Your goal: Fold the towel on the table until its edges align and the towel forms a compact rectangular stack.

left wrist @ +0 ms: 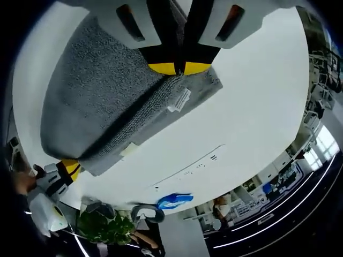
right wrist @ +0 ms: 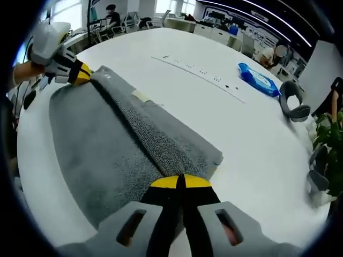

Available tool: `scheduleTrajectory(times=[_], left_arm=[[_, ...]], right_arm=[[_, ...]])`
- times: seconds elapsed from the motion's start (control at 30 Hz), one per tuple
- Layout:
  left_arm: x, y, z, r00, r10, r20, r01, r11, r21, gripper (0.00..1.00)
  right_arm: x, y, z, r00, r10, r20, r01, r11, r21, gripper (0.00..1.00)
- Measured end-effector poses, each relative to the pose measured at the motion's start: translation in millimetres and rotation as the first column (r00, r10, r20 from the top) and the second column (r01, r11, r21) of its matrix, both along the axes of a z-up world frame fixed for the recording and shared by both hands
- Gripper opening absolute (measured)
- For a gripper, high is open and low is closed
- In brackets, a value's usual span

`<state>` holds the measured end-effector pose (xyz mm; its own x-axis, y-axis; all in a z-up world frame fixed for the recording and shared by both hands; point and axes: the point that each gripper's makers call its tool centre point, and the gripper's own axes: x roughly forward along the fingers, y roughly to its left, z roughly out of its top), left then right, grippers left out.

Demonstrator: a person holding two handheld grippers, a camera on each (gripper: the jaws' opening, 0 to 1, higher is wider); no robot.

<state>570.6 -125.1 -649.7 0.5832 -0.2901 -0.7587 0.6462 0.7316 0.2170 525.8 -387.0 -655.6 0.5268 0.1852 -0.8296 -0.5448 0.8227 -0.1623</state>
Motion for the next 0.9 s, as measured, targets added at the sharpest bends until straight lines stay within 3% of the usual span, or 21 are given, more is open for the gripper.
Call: scheduleTrajectory(times=[0.2, 0.37, 0.6, 0.9], left_arm=[[-13.6, -1.8, -1.0, 1.000, -0.001, -0.002, 0.001, 1.000, 0.008, 0.02], [-26.7, -1.9, -1.2, 0.999, 0.016, -0.048, -0.016, 1.000, 0.000, 0.02], [-47.4, -5.1, -2.3, 0.998, 0.018, -0.063, -0.018, 1.000, -0.007, 0.02], [-78.4, -14.9, -3.0, 0.995, -0.004, -0.104, 0.006, 1.000, 0.025, 0.02]], right_arm=[[-12.1, -0.7, -0.5, 1.000, 0.016, -0.017, -0.017, 0.999, -0.036, 0.00], [-22.5, -1.5, -1.3, 0.999, 0.037, -0.012, -0.038, 0.996, -0.083, 0.00], [-40.4, -5.0, -0.9, 0.998, 0.055, -0.022, -0.057, 0.991, -0.123, 0.00], [-70.4, -16.6, -0.6, 0.997, -0.021, -0.068, 0.018, 0.999, -0.051, 0.00]])
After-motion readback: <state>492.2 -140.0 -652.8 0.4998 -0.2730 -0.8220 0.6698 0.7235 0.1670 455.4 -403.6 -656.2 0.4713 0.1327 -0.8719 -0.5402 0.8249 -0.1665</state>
